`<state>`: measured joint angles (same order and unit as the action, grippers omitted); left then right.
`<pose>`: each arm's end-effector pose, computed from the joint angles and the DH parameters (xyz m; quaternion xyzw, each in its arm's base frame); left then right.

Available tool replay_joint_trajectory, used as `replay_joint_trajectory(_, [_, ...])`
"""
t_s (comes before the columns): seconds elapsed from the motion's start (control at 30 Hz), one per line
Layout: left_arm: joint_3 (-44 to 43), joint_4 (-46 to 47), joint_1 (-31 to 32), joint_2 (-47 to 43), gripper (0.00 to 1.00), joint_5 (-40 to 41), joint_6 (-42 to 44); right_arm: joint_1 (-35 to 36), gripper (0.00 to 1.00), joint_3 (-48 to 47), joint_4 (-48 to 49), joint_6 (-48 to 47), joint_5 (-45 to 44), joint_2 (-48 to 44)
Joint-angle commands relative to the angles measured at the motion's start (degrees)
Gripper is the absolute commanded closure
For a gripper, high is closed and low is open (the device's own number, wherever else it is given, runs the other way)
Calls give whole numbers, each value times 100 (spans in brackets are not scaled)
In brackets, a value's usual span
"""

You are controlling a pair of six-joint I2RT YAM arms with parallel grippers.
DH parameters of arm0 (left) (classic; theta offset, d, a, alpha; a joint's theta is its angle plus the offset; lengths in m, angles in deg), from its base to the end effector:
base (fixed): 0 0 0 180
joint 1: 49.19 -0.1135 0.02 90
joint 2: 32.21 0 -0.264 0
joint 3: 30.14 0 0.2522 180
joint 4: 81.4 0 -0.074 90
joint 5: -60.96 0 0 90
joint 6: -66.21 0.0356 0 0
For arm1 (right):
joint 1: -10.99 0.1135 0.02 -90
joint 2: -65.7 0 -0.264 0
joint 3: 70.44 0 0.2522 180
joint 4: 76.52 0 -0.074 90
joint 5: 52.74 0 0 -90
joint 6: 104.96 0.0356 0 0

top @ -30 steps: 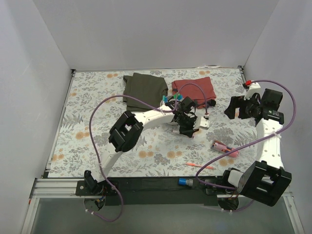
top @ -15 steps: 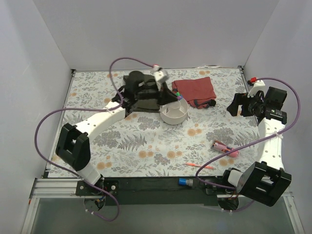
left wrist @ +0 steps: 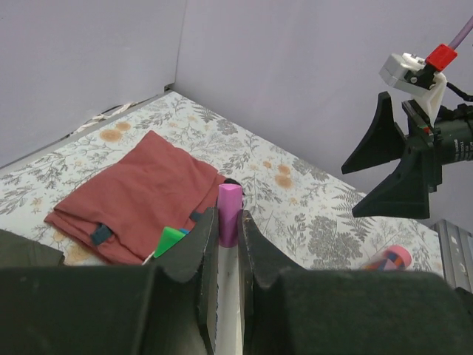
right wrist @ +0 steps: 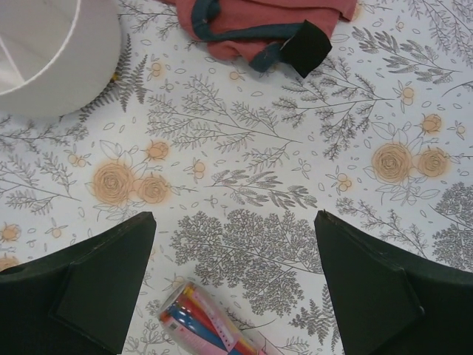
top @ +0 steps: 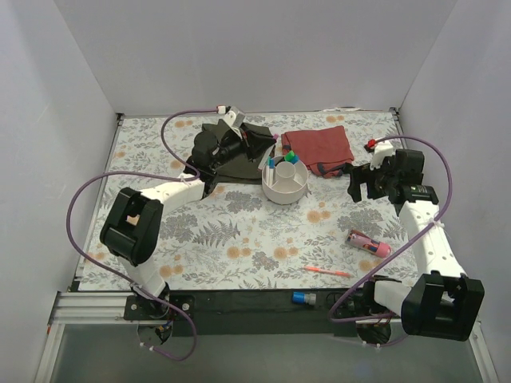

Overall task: Sort the stationery into containers
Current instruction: Place the pen in the storage box.

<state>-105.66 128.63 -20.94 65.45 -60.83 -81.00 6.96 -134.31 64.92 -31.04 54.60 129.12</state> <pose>0.3365 -0.2021 0.2944 0.0420 0.6632 -0.6242 0.4107 0.2392 -0.0062 0.2849 -0.1589 0.8771 0.0580 0.4495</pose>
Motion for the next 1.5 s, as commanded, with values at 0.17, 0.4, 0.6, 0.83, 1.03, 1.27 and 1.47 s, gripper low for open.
replay_joint_trajectory(0.17, [-258,1219,-127,849,100,472,-537,-19,2,-649,-43,-168,-310,566])
replay_joint_trajectory(0.4, [-434,1509,-162,1324,100,472,-668,-19,3,-667,-52,-203,-311,803])
replay_joint_trajectory(0.6, [-548,1597,-162,1553,100,498,-844,-19,3,-729,-52,-229,-302,944])
replay_joint_trajectory(0.83, [-504,1659,-153,1799,100,454,-915,-19,3,-667,-52,-273,-311,979])
replay_joint_trajectory(1.03, [-460,1641,-162,1966,100,472,-880,-19,3,-623,-52,-291,-311,945])
replay_joint_trajectory(1.27, [-495,1545,-144,1949,68,428,-792,-19,3,-553,-43,-300,-267,900])
replay_joint_trajectory(1.47, [-154,1151,-153,1098,51,446,-354,-19,3,-597,-16,-265,-214,883])
